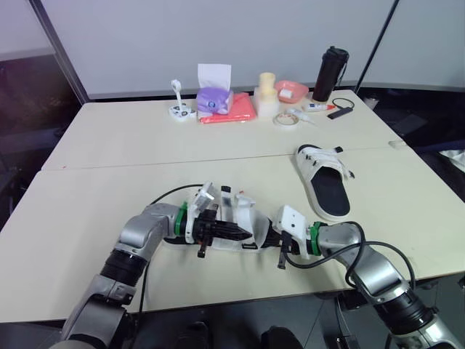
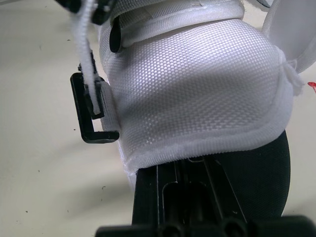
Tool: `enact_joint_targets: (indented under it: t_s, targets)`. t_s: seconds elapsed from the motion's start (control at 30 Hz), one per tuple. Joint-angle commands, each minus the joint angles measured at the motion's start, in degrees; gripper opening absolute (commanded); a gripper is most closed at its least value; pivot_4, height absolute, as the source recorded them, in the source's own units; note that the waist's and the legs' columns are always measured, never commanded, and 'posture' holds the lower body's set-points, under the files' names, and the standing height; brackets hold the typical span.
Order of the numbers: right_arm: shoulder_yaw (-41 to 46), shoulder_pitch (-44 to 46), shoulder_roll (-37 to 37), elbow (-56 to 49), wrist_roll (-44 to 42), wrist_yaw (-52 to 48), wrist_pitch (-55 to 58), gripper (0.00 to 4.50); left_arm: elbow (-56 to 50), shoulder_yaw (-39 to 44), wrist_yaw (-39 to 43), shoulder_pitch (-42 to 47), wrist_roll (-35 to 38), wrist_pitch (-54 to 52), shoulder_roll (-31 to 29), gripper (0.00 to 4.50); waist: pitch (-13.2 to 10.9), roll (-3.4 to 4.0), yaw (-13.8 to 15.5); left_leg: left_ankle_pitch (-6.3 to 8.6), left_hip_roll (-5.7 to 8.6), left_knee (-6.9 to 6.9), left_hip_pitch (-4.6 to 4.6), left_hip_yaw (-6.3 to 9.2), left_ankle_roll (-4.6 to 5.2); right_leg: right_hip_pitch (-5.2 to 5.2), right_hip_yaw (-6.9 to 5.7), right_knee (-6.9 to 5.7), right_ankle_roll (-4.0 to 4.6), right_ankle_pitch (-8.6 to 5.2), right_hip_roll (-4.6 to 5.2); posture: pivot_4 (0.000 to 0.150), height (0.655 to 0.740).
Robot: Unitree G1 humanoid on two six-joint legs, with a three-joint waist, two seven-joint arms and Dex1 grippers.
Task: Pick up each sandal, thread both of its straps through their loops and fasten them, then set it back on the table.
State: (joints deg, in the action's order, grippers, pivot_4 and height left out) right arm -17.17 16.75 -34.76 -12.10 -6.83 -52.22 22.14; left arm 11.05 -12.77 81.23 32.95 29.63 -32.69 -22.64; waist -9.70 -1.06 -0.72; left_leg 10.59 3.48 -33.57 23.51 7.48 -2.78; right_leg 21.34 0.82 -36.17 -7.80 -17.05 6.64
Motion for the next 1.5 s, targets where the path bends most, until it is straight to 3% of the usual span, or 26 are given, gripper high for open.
enact_joint_targets:
  t_s: [0.03,0.27,0.53,1.2,1.5]
  targets:
    - [-1.98,-1.65,-0.84,1.95,2.16,-0.06,1.37,0.00,0.67,-1.11,0.92,0.41,-2.13,2.56,-0.78,0.02,0.00,0.00,0.00,0.00,0.00,0.00,0.00,0.00,0.00,0.00,0.00,0.00,0.00,0.00,0.00,0.150,0.7400]
    - [-1.99,-1.65,-0.80,2.05,2.30,0.05,1.33,0.00,7.85,-1.16,-1.68,2.61,-8.41,13.67,1.74,0.02,0.02,0.01,0.11,0.00,0.01,-0.14,0.00,0.01,0.00,-0.07,0.00,0.00,0.00,0.00,-0.01,0.150,0.7400]
    - [-2.02,-1.44,-0.63,2.40,2.58,0.11,1.12,0.00,10.43,-1.22,2.41,5.02,-8.75,17.24,2.85,0.02,0.02,0.00,0.08,0.00,0.01,-0.19,0.00,0.00,0.00,-0.11,-0.02,0.00,0.00,0.00,-0.02,0.150,0.7400]
    - [-2.24,-1.19,-0.48,2.75,3.03,0.19,0.97,0.00,10.83,-0.23,6.32,8.44,-7.22,10.83,2.90,0.02,0.01,-0.01,0.00,0.00,0.05,-0.25,0.00,0.00,0.00,-0.13,-0.05,-0.05,-0.02,0.01,-0.06,0.150,0.7400]
    - [-2.31,-1.46,-0.68,2.63,3.19,0.24,0.90,0.00,7.90,-0.23,9.00,8.73,-3.43,-0.22,0.98,0.02,0.01,0.00,-0.04,0.00,0.04,-0.25,0.00,0.00,0.01,-0.13,-0.04,-0.05,-0.02,0.01,-0.07,0.150,0.7400]
